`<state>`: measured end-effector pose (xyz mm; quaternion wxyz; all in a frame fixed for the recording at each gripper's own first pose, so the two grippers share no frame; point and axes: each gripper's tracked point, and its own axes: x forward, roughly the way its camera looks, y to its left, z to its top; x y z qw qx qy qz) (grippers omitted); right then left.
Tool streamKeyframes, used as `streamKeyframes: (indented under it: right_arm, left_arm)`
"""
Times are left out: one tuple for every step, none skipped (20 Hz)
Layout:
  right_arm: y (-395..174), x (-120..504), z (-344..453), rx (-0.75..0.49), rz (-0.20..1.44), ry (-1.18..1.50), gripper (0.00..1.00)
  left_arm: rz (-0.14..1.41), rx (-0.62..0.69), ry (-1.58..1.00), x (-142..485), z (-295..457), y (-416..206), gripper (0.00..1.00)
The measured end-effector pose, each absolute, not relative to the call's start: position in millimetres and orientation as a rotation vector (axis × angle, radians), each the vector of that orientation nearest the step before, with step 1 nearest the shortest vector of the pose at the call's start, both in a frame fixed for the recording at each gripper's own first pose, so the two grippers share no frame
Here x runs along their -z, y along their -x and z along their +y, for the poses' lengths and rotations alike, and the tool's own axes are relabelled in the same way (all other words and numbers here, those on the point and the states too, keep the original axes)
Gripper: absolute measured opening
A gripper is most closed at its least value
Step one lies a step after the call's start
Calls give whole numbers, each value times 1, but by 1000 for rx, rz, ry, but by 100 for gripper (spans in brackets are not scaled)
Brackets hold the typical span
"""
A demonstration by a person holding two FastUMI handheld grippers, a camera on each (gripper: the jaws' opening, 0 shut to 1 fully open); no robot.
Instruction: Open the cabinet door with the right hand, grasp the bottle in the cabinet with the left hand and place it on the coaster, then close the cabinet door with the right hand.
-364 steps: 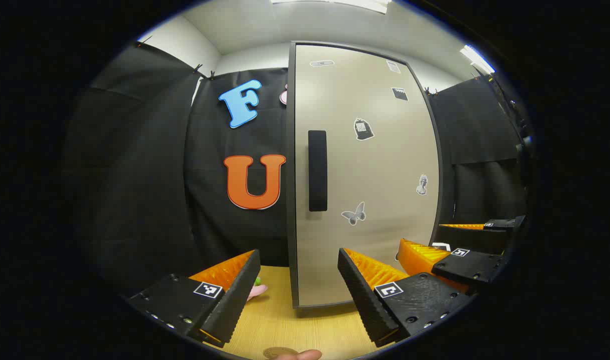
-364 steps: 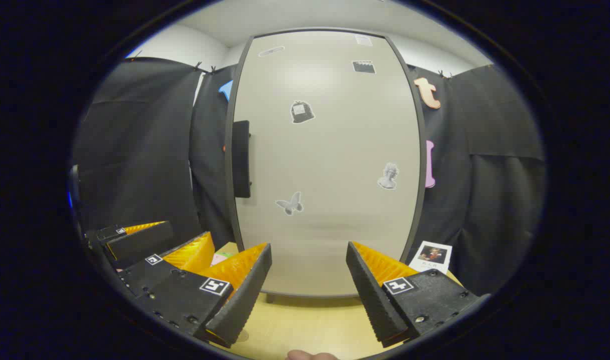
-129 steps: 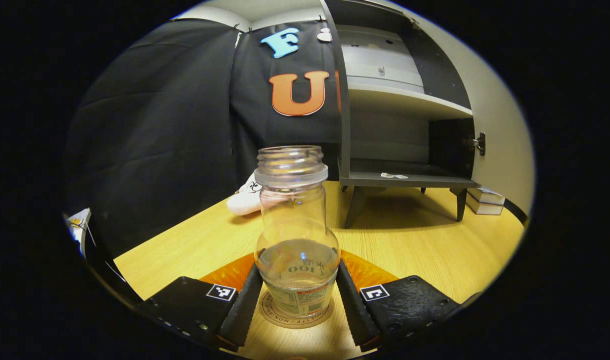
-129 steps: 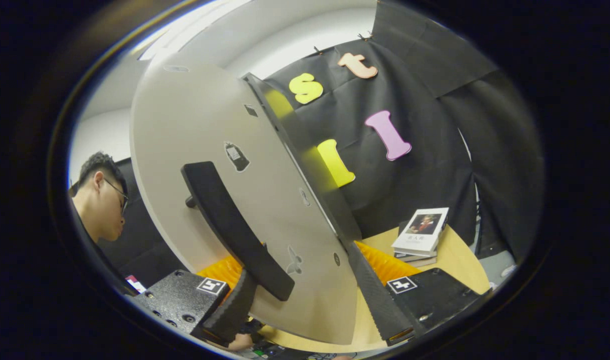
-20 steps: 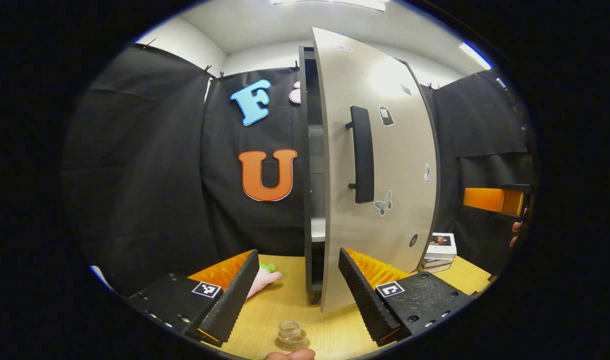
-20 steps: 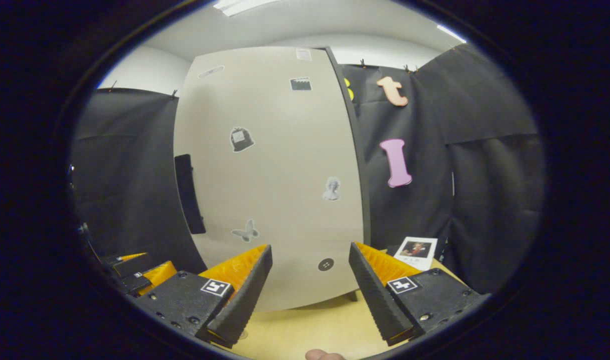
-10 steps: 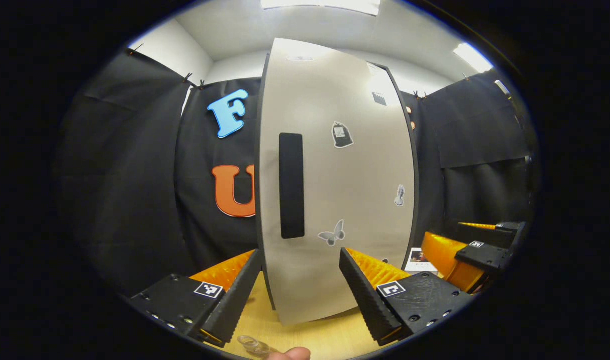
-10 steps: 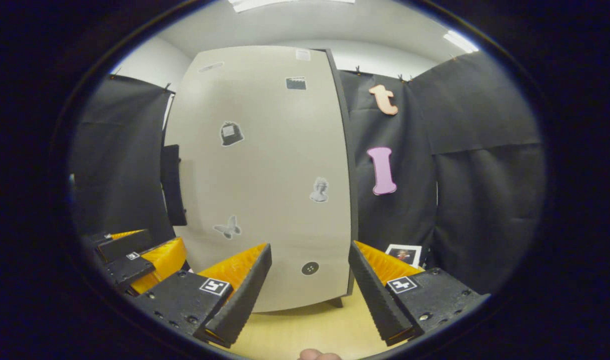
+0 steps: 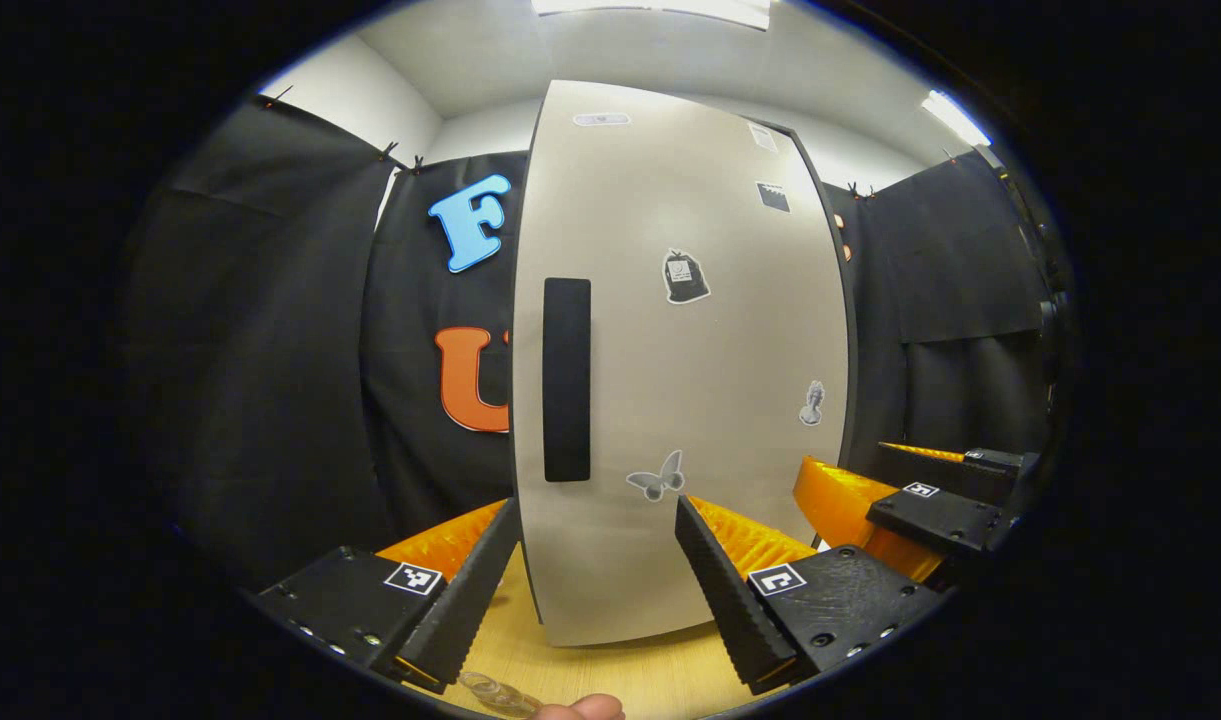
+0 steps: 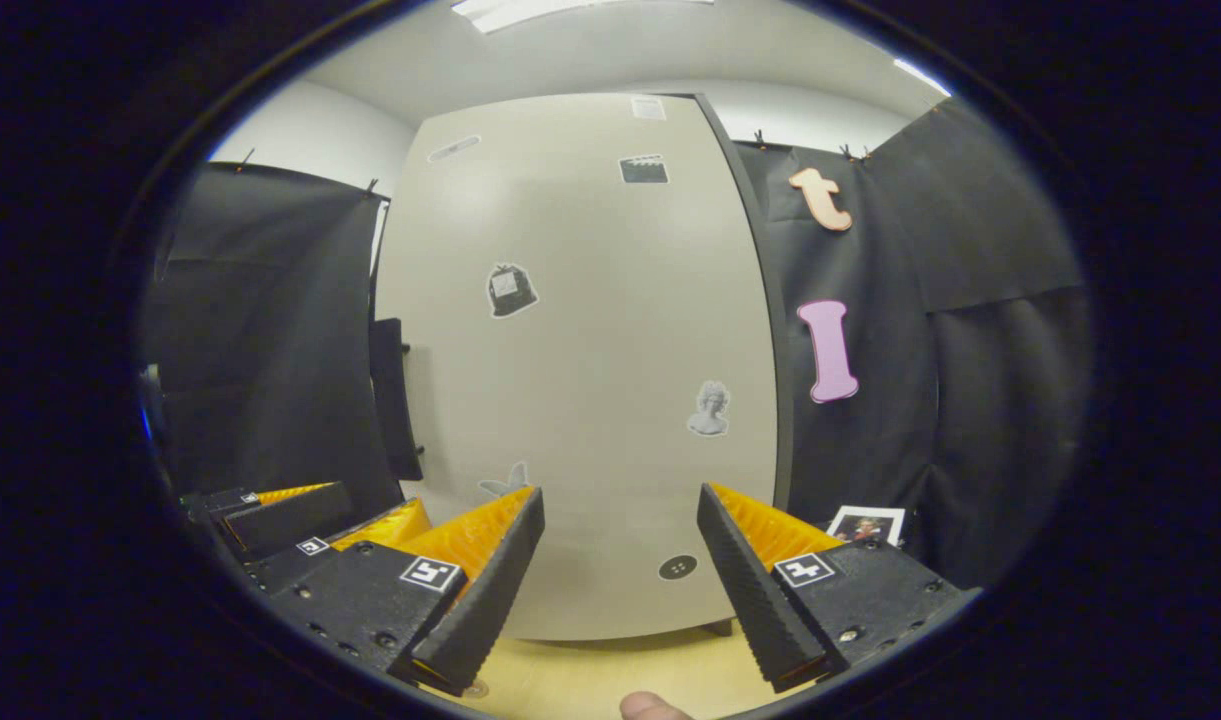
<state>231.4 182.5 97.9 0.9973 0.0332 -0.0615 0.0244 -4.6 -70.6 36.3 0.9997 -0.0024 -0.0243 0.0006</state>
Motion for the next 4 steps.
streamKeyframes:
  right_arm:
    - [-232, -102, 180, -57, -140, -59, 99]
    - [-232, -107, 177, -52, -164, -47, 99]
    - [-232, -109, 172, -40, -171, -24, 99]
    - [-232, -108, 169, -31, -168, 6, 94]
  left_arm:
    - [-57, -10, -7, -40, -70, 3, 95]
    - [-69, -14, -9, -44, -70, 0, 95]
    - [-92, -18, 4, -51, -71, -1, 95]
    - [-119, -24, 17, -59, -73, -1, 95]
